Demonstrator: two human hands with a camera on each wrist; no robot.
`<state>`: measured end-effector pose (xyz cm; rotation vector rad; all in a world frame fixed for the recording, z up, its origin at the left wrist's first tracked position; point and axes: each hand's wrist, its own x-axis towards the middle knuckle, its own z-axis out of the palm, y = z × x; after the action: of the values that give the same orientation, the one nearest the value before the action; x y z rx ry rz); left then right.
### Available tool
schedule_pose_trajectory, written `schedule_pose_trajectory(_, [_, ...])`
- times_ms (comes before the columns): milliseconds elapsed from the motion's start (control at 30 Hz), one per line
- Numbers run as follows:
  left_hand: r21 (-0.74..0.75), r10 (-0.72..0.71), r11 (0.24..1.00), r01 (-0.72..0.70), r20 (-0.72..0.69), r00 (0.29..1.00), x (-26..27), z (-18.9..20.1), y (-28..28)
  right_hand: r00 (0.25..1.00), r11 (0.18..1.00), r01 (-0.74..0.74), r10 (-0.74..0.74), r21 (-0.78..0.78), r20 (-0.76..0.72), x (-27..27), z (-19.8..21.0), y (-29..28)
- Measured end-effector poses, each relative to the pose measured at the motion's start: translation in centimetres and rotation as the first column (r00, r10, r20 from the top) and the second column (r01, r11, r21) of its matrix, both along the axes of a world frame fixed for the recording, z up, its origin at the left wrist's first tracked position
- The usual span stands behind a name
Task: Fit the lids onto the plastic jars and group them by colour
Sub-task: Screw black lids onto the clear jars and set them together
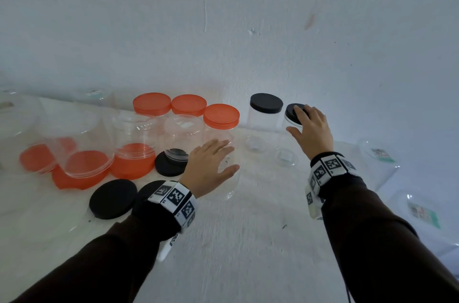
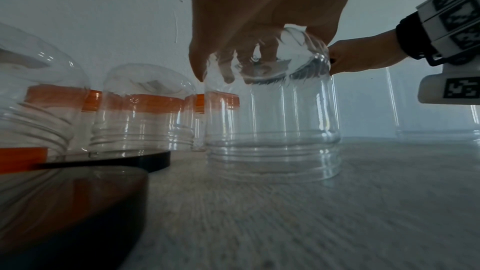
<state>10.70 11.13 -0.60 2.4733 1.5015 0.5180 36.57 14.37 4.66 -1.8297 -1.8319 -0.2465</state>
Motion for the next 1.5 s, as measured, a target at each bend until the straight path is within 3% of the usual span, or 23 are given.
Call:
schedule_pose_trajectory(467, [0.049,0.002,0.999,-0.004,0.025,1.000,0.0,-0.4,0.1,0.999,0.993,0.041,-0.043,-0.113,-0.019,0.4,1.7,0.7])
schedule_pose_trajectory(567, [0.062,-0.009,0.998,0.006,0.041,0.999,0.0,-0.5,0.1,0.997,0.998,0.041,-0.044,-0.043,-0.070,-0.2,2.7,-0.5])
schedule_pose_trajectory(700, [0.111,-0.032,0.994,0.025,0.067,0.997,-0.1,-0.8,0.4,0.987,0.995,0.015,0.001,0.095,-0.161,-2.7,4.7,-4.1])
schedule_pose_trajectory(933, [0.147,-0.076,0.987,0.060,0.112,0.991,-0.2,-0.8,0.7,0.983,0.999,-0.054,0.053,0.002,-0.175,-4.6,4.8,-12.8])
schedule_pose_trajectory(1133, [0.154,-0.074,0.987,0.054,0.130,0.989,-0.1,-0.5,0.5,0.995,0.977,0.099,-0.096,0.189,-0.023,-0.2,3.8,-17.8])
schedule_pose_trajectory(1333, [0.135,-0.077,0.989,0.062,0.110,0.991,-0.1,-0.6,0.6,0.936,0.938,0.343,-0.336,-0.050,0.107,4.1,2.7,-21.3])
schedule_pose_trajectory(1500, [0.139,-0.068,0.989,0.052,0.108,0.992,-0.1,-0.3,0.3,0.904,0.854,0.420,-0.367,-0.307,0.217,4.8,2.1,-22.1])
